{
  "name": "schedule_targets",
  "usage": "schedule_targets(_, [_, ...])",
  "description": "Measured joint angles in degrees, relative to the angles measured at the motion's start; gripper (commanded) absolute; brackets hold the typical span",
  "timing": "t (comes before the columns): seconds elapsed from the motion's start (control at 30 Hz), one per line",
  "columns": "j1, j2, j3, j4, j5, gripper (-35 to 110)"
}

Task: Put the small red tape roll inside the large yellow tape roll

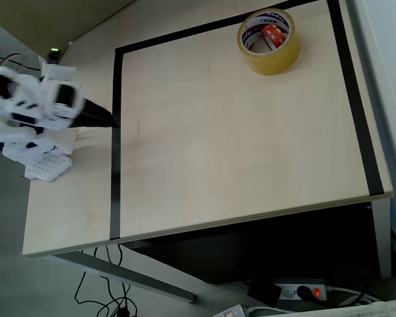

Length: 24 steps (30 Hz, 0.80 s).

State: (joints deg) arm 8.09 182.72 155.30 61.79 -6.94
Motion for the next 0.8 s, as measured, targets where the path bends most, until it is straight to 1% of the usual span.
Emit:
schedule_targets(0.1, [2.46, 5.45, 4.31, 0.18, 1.67, 0])
schedule_targets(0.33, [1.49, 6.59, 19.51, 1.49, 3.69, 0])
schedule_targets(0.6, [-7.03, 8.44, 20.13, 2.90, 6.06, 0])
schedule_targets(0.8, [-7.65, 8.61, 20.13, 2.90, 6.06, 0])
